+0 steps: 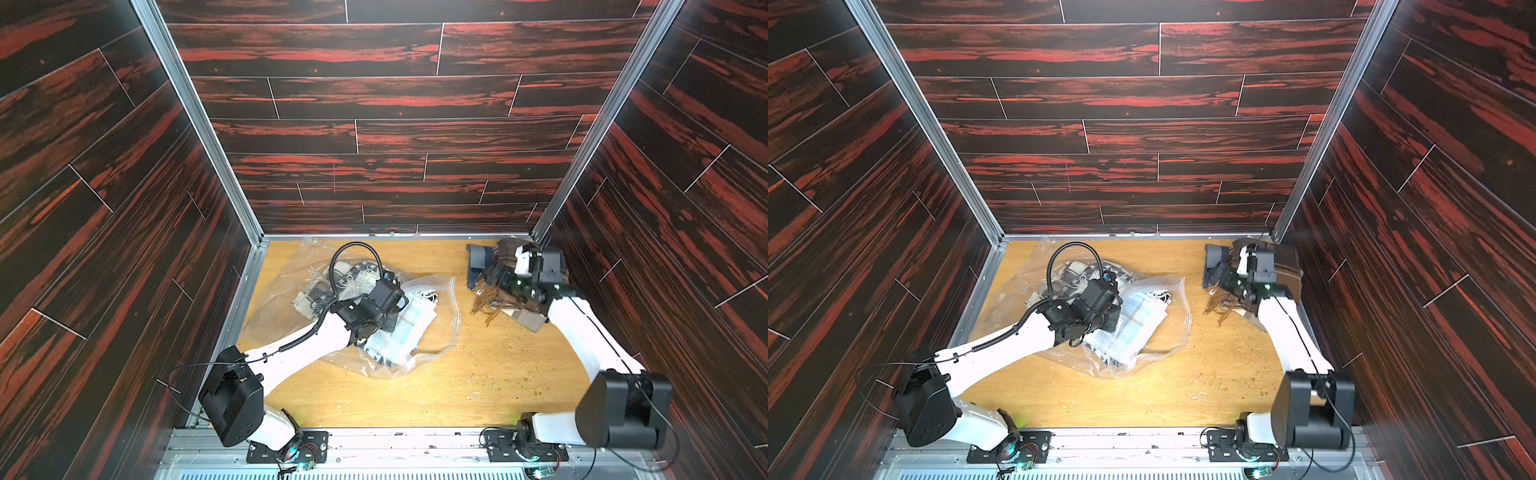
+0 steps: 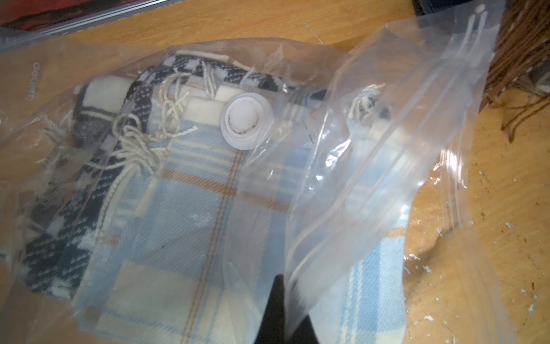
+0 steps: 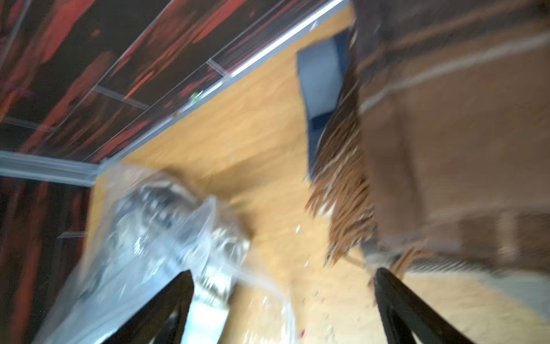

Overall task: Take the scarf out of the vacuum bag
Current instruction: Place the scarf at the corner of the board, then take out the scarf from the vacuum bag.

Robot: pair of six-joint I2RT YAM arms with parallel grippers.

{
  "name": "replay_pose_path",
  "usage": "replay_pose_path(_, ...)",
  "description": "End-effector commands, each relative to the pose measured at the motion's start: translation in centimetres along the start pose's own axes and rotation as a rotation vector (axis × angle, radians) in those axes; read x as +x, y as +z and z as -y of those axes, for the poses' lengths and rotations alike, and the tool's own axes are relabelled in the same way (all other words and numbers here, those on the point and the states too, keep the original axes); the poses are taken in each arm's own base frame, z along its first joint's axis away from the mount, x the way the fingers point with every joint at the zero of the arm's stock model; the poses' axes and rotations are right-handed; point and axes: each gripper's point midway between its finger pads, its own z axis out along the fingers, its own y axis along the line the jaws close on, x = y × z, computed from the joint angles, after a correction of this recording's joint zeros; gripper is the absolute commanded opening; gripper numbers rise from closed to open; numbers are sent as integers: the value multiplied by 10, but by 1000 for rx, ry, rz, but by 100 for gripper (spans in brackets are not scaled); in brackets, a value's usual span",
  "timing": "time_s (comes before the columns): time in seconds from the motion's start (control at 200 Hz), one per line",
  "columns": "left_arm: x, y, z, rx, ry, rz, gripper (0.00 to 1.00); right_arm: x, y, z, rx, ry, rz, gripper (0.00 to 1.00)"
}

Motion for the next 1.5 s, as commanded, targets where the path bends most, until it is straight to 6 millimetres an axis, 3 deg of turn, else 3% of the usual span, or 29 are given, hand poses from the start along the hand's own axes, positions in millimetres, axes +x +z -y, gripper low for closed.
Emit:
replay_pose_path(0.0,6,-13,-1,5,38,6,0,18,-16,-45,-231,-15,-39,97)
replay_pose_path(0.21,13,-18,0,-13,49,9,0,84,-21,-77,-428,1,-184,97)
replay_pose_path(0.376,18,-21,6,-6,57,16,0,138,-13,-82,-481,-9,-270,97)
replay_pose_path(0.601,20,-23,17,11,67,15,0,185,0,-84,-530,40,-312,96)
replay_pose_path(0.917,37,-26,30,21,56,41,0,206,18,-88,-658,156,-283,94)
replay_pose_path(1.283,60,-21,40,35,35,20,0,208,39,-95,-828,330,-281,83)
replay_pose_path(1.493,64,-18,40,27,38,13,0,216,54,-90,-804,355,-288,79)
